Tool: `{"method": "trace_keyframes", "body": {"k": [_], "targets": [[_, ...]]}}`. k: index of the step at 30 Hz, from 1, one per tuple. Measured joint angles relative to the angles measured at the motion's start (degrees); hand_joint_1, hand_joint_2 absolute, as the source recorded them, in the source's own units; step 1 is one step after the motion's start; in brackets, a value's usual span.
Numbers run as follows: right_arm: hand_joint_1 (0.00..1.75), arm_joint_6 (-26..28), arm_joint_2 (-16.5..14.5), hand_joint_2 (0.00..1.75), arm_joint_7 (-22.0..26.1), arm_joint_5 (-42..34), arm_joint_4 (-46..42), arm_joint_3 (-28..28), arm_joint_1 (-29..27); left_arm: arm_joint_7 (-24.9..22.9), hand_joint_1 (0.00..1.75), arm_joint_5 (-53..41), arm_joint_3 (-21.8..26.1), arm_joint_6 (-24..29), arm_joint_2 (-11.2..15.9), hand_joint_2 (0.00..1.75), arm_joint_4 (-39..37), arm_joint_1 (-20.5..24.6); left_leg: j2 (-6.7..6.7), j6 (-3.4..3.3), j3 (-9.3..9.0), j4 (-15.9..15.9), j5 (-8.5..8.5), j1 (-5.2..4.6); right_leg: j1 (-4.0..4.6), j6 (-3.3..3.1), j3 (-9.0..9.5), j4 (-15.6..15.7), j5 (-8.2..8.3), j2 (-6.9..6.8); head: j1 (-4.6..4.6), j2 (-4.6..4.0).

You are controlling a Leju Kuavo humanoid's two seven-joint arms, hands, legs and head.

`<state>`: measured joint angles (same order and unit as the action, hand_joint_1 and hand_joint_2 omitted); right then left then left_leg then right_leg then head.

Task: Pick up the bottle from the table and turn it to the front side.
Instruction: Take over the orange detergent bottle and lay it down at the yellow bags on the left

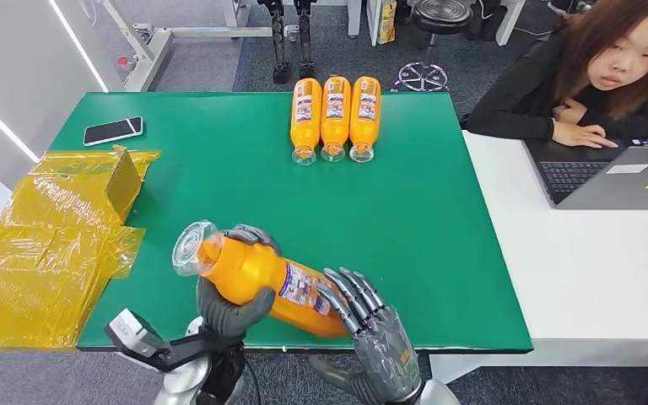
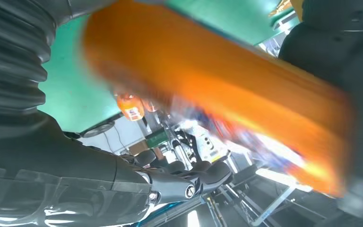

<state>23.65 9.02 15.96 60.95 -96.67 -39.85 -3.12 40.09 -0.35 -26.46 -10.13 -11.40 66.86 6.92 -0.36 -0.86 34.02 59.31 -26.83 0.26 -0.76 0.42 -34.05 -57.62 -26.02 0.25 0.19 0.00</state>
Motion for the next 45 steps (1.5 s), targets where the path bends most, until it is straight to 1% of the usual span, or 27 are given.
{"method": "trace_keyframes", "body": {"k": [1, 5, 9, 12, 14, 17, 19, 21, 24, 26, 28, 31, 33, 36, 37, 38, 39, 41, 42, 43, 45], "targets": [[0.00, 0.1, -0.2, 1.75, 0.2, 0.0, 0.1, -0.1, 0.1, 0.0, 1.74, -2.6, 0.8, 2.0, 0.4, 1.75, 0.0, 0.6, 0.00, 0.00, 0.00, 0.0, 0.00, 0.00, 0.00, 0.00, 0.00, 0.0, 0.00, 0.00, -0.01, 0.00], [0.00, 0.1, -0.5, 1.75, 0.9, -0.7, 0.6, -0.3, 0.9, 0.1, 1.75, -9.2, 4.4, 6.2, 2.1, 1.75, -0.1, 2.9, -0.01, 0.06, -0.01, 0.0, 0.05, 0.03, 0.01, -0.04, 0.00, -0.1, 0.02, -0.01, 0.00, 0.00], [0.00, 0.2, -0.5, 1.75, 2.2, -2.3, 1.2, -0.4, 1.4, -0.1, 1.74, -16.8, 8.4, 11.2, 4.3, 1.75, -0.3, 4.7, -0.01, 0.09, 0.00, 0.0, 0.07, 0.07, 0.01, -0.06, -0.02, -0.1, 0.03, 0.00, -0.01, 0.00], [0.00, 0.5, -0.5, 1.75, 2.8, -3.2, 1.7, -0.6, 1.9, -1.4, 1.74, -24.4, 10.7, 14.5, 6.2, 1.75, -0.3, 5.4, -0.02, 0.10, 0.00, 0.0, 0.07, 0.08, 0.01, -0.06, -0.02, -0.1, 0.03, 0.00, -0.01, 0.00], [0.00, 0.5, -0.5, 1.75, 3.0, -3.5, 2.0, -0.7, 2.1, -3.1, 1.73, -30.3, 11.3, 17.0, 7.8, 1.75, -0.3, 5.8, -0.01, 0.10, 0.00, 0.0, 0.07, 0.08, 0.01, -0.06, -0.03, -0.1, 0.03, 0.00, 0.00, 0.00], [0.00, 0.5, -0.5, 1.75, 3.4, -4.5, 2.5, -0.7, 2.5, -8.1, 1.74, -43.2, 11.3, 22.0, 11.4, 1.75, -0.5, 6.6, 0.00, 0.12, 0.00, 0.0, 0.09, 0.09, 0.02, -0.07, -0.05, -0.1, 0.03, 0.02, 0.01, 0.00], [0.00, 1.0, -0.3, 1.75, 3.8, -6.0, 2.8, -0.7, 2.8, -12.6, 1.75, -53.8, 11.0, 24.8, 14.6, 1.75, -1.8, 7.9, 0.01, 0.15, 0.00, 0.0, 0.11, 0.10, 0.02, -0.07, -0.07, -0.1, 0.03, 0.05, 0.01, 0.00], [0.00, 1.9, 0.2, 1.75, 4.5, -7.9, 3.3, -0.7, 3.5, -15.9, 1.75, -61.4, 10.3, 25.4, 17.9, 1.75, -4.6, 9.5, 0.02, 0.19, -0.01, 0.0, 0.14, 0.10, 0.02, -0.10, -0.09, -0.1, 0.05, 0.07, 0.00, 0.00], [0.00, 3.6, 1.6, 1.75, 5.4, -10.6, 3.9, -0.7, 4.2, -18.7, 1.75, -67.8, 8.6, 25.4, 22.3, 1.75, -10.3, 11.9, 0.07, 0.21, 0.00, 0.0, 0.16, 0.11, 0.02, -0.14, -0.13, -0.1, 0.08, 0.11, 0.00, 0.00], [0.00, 4.5, 2.5, 1.75, 5.8, -11.8, 4.3, -0.7, 4.4, -19.7, 1.75, -70.4, 7.1, 25.5, 24.5, 1.75, -14.5, 13.5, 0.10, 0.22, 0.00, 0.0, 0.17, 0.12, 0.02, -0.15, -0.14, -0.2, 0.09, 0.14, 0.02, 0.00], [0.00, 5.1, 3.3, 1.75, 6.0, -12.3, 4.5, -0.7, 4.4, -20.7, 1.75, -72.2, 5.7, 25.7, 26.2, 1.75, -18.4, 15.0, 0.15, 0.22, 0.00, 0.0, 0.17, 0.12, 0.02, -0.16, -0.17, -0.2, 0.10, 0.21, 0.02, 0.00], [0.00, 5.4, 4.1, 1.75, 6.2, -12.5, 4.7, -0.9, 4.4, -22.8, 1.75, -74.8, 4.1, 26.1, 27.8, 1.75, -24.3, 17.4, 0.18, 0.22, 0.02, 0.0, 0.16, 0.11, 0.02, -0.17, -0.21, -0.2, 0.10, 0.26, 0.01, 0.00], [0.00, 5.4, 4.4, 1.75, 6.2, -12.4, 4.8, -1.0, 4.4, -23.7, 1.75, -75.6, 3.4, 26.1, 28.5, 1.75, -27.9, 18.6, 0.21, 0.23, 0.03, 0.0, 0.16, 0.12, 0.02, -0.17, -0.23, -0.2, 0.10, 0.29, 0.00, 0.00], [0.00, 5.3, 4.8, 1.75, 6.2, -12.4, 4.8, -1.3, 4.4, -23.8, 1.75, -75.5, 2.9, 26.1, 29.0, 1.75, -32.5, 19.8, 0.24, 0.24, 0.04, 0.0, 0.15, 0.12, 0.03, -0.17, -0.26, -0.2, 0.10, 0.31, 0.01, 0.00], [0.00, 5.3, 5.0, 1.75, 6.2, -12.6, 4.8, -1.3, 4.4, -23.8, 1.71, -75.4, 2.8, 26.1, 29.1, 1.75, -34.0, 20.2, 0.24, 0.24, 0.04, 0.0, 0.15, 0.12, 0.03, -0.17, -0.26, -0.2, 0.10, 0.32, 0.01, 0.00], [0.00, 5.3, 5.2, 1.75, 6.2, -12.8, 4.7, -1.4, 4.3, -23.8, 1.66, -75.5, 2.7, 26.0, 29.1, 1.75, -35.3, 20.4, 0.25, 0.24, 0.04, 0.0, 0.15, 0.12, 0.03, -0.17, -0.27, -0.2, 0.10, 0.32, 0.01, 0.00], [0.00, 5.3, 5.5, 1.75, 6.3, -13.1, 4.7, -1.4, 4.2, -24.1, 1.56, -75.7, 2.5, 26.0, 29.2, 1.75, -36.5, 20.8, 0.25, 0.24, 0.05, 0.0, 0.15, 0.12, 0.02, -0.17, -0.27, -0.2, 0.10, 0.32, 0.01, 0.00], [0.00, 5.3, 6.0, 1.75, 6.5, -13.6, 4.6, -1.4, 4.1, -25.1, 0.73, -76.6, 2.2, 25.8, 29.2, 1.75, -39.0, 21.6, 0.25, 0.24, 0.05, 0.0, 0.15, 0.11, 0.02, -0.17, -0.26, -0.2, 0.10, 0.31, 0.01, 0.00], [0.00, 5.2, 6.2, 1.75, 6.5, -13.8, 4.5, -1.5, 4.1, -25.9, 0.35, -77.2, 2.0, 25.7, 29.3, 1.75, -40.1, 22.1, 0.25, 0.24, 0.05, 0.0, 0.15, 0.11, 0.02, -0.18, -0.26, -0.2, 0.11, 0.31, 0.02, 0.00], [0.00, 5.2, 6.4, 1.75, 6.5, -13.9, 4.4, -1.5, 4.1, -26.7, 0.01, -77.7, 1.8, 25.6, 29.3, 1.75, -41.1, 22.5, 0.25, 0.24, 0.04, 0.0, 0.15, 0.11, 0.02, -0.19, -0.26, -0.2, 0.12, 0.31, 0.01, 0.00], [0.00, 5.0, 6.6, 1.75, 6.5, -14.2, 4.3, -1.6, 4.1, -28.1, 0.00, -78.3, 1.5, 25.6, 29.3, 1.75, -42.7, 23.3, 0.26, 0.24, 0.03, 0.0, 0.15, 0.11, 0.02, -0.22, -0.26, -0.2, 0.14, 0.31, 0.01, 0.00]]}}
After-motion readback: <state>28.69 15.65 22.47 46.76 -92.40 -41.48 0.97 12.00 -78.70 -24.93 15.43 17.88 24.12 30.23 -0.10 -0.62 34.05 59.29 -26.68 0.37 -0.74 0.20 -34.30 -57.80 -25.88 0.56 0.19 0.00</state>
